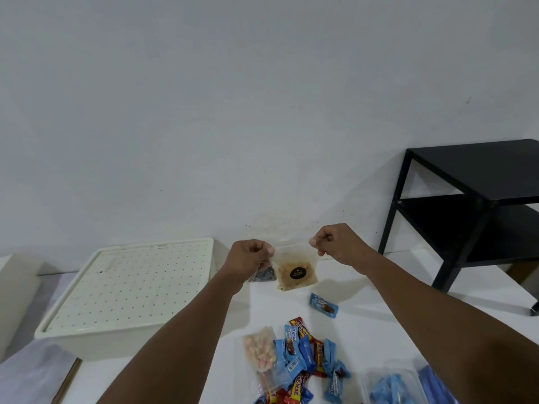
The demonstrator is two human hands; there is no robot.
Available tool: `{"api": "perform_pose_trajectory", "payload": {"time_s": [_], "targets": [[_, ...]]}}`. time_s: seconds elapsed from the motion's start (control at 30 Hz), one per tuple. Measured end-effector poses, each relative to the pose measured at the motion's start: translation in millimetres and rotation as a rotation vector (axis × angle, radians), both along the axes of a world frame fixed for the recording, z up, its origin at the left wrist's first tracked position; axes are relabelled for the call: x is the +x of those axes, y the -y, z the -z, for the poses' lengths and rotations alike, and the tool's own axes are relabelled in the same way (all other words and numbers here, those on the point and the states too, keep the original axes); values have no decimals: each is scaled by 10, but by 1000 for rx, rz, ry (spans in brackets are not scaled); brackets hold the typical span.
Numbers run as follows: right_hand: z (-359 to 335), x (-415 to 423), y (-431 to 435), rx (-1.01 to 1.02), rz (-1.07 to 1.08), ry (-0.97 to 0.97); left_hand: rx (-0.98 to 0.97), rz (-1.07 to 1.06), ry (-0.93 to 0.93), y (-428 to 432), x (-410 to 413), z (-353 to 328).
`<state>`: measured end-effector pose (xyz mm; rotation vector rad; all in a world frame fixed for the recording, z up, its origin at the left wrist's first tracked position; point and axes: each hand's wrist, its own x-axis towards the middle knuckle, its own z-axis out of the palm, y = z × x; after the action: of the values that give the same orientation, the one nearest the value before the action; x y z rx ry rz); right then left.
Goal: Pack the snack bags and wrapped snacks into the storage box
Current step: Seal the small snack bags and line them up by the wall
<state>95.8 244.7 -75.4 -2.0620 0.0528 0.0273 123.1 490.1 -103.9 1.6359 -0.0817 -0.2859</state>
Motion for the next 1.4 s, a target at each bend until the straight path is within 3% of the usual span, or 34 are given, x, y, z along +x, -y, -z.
{"api": "perform_pose_trajectory", "payload": {"time_s": [0.27, 0.4, 0.67, 1.0, 1.3, 1.4], "targets": [[-53, -90, -72, 113, -106, -34, 78, 19, 75, 42, -46, -132], [-53, -109, -92, 70, -109, 4, 53, 25, 31, 59, -70, -154], [-148, -100, -163, 120, -113, -50, 121, 32, 137, 104, -76, -198], [-165, -102, -166, 44, -116, 4, 51, 90, 33, 99, -123, -225], [-167, -116, -261, 96, -157, -8, 86, 36, 113, 25, -125, -283], [-158, -92, -272, 91, -147, 20, 28, 51, 63, 32, -175, -313]]}}
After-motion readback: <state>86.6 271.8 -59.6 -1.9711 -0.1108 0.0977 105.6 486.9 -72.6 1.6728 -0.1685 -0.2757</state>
